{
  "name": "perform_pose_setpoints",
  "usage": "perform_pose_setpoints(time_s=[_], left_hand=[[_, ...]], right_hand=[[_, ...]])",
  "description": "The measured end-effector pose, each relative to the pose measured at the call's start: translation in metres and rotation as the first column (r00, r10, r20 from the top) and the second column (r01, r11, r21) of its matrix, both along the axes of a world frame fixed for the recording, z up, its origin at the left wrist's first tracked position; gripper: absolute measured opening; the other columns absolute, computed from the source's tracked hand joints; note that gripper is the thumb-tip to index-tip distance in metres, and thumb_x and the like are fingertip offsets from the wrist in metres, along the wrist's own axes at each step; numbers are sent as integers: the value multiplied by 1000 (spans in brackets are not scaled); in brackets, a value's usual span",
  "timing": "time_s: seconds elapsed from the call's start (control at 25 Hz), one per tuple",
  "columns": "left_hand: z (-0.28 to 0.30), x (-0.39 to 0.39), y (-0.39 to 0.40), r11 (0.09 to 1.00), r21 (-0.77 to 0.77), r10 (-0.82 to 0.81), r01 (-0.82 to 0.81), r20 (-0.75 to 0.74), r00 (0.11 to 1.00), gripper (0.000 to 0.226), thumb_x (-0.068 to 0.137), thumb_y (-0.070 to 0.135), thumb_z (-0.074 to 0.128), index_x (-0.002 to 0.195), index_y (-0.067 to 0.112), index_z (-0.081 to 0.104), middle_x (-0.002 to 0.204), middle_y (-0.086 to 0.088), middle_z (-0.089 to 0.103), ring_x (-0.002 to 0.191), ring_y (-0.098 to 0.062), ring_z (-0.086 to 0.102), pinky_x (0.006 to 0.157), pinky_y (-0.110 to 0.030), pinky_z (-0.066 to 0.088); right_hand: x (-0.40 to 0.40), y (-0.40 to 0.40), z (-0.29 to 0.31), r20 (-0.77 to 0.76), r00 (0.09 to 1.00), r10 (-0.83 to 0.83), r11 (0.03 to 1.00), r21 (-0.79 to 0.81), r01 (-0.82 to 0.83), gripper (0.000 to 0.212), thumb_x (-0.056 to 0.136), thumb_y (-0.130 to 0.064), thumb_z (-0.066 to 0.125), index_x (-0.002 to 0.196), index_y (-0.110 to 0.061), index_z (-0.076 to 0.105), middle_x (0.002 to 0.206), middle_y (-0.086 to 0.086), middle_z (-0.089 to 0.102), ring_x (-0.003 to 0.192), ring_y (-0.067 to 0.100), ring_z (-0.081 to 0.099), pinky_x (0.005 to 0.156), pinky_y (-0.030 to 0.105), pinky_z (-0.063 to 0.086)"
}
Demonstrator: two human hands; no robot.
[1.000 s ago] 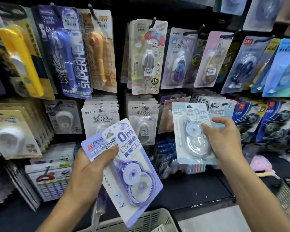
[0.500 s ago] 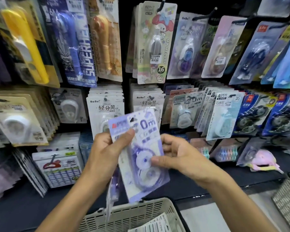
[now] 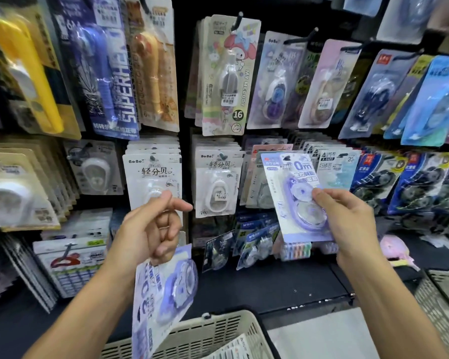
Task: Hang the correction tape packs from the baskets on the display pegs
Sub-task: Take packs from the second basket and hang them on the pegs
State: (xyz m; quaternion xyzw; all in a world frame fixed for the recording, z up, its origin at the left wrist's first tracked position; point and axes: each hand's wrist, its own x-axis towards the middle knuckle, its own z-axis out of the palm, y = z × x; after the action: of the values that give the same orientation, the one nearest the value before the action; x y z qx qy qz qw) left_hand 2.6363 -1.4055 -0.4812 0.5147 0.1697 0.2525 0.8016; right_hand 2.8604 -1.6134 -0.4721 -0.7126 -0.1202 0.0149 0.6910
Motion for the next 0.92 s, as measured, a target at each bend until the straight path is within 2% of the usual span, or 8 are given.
perform_pose_setpoints(time_s=[0.12, 0.2, 0.32, 0.44, 0.52, 0.6, 0.72, 0.92], left_hand=[[8, 4, -3, 993, -60, -99, 103, 65, 993, 41, 83, 45, 51, 77, 13, 76, 53, -3, 40, 32, -10, 29, 38, -13, 20], [16, 7, -6, 981, -95, -161, 170, 95, 982, 43, 84, 46, 50, 78, 12, 76, 53, -4, 40, 33, -10, 29, 40, -15, 18], [18, 10, -7, 954, -179, -215, 239, 141, 966, 46, 83, 48, 50, 81, 9, 75, 53, -4, 40, 36, -12, 30, 41, -16, 19], [14, 7, 0, 925, -247, -236, 288, 218, 947, 49, 79, 52, 56, 92, 10, 77, 69, -8, 56, 52, -16, 44, 47, -21, 30], [12, 4, 8, 938, -259, -169, 228, 232, 958, 52, 83, 57, 57, 107, 16, 76, 102, -11, 70, 79, -20, 62, 65, -31, 44], [6, 2, 17, 965, -259, 18, 27, 168, 986, 46, 90, 55, 55, 110, 19, 76, 119, -11, 70, 98, -23, 66, 82, -37, 45], [-2, 5, 17, 956, -8, 291, -294, -115, 950, 26, 98, 36, 54, 101, 22, 76, 114, -6, 71, 94, -18, 65, 74, -31, 42], [-14, 9, 6, 934, 198, 334, -296, -202, 921, 20, 99, 20, 59, 98, 22, 78, 112, 1, 75, 102, -17, 66, 77, -31, 46]], right_hand=[[-3, 5, -6, 329, 944, -29, 873, -451, 185, 25, 92, -35, 71, 113, -22, 71, 130, 7, 63, 113, 26, 60, 96, 42, 45], [-20, 16, -9, 481, 830, 284, 800, -595, 71, 53, 88, -44, 72, 136, -30, 56, 149, -5, 46, 137, 19, 43, 111, 45, 37], [-60, 40, -20, 7, 495, 869, 416, -552, -722, 74, 78, -47, 84, 140, -52, 45, 133, -24, 59, 128, -1, 53, 107, 28, 43], [-69, 48, -39, -179, 265, 947, 174, -407, -897, 38, 78, -22, 87, 108, -35, 69, 99, -13, 73, 93, 4, 67, 82, 22, 52], [-62, 44, -36, -136, 313, 940, 269, -270, -925, 24, 80, -15, 83, 100, -22, 70, 98, -6, 75, 90, 9, 69, 78, 22, 54], [-48, 38, -26, -66, 561, 825, 559, -49, -828, 27, 83, -13, 78, 107, -11, 66, 101, 2, 77, 84, 14, 73, 67, 23, 58], [-16, 21, -14, -62, 921, 385, 904, 226, -363, 28, 85, -21, 73, 111, -13, 66, 101, 6, 78, 82, 20, 75, 65, 33, 60], [-3, 4, -27, -14, 997, 77, 985, 156, -73, 22, 89, -19, 74, 102, -36, 71, 96, -15, 75, 82, 15, 68, 65, 29, 48]])
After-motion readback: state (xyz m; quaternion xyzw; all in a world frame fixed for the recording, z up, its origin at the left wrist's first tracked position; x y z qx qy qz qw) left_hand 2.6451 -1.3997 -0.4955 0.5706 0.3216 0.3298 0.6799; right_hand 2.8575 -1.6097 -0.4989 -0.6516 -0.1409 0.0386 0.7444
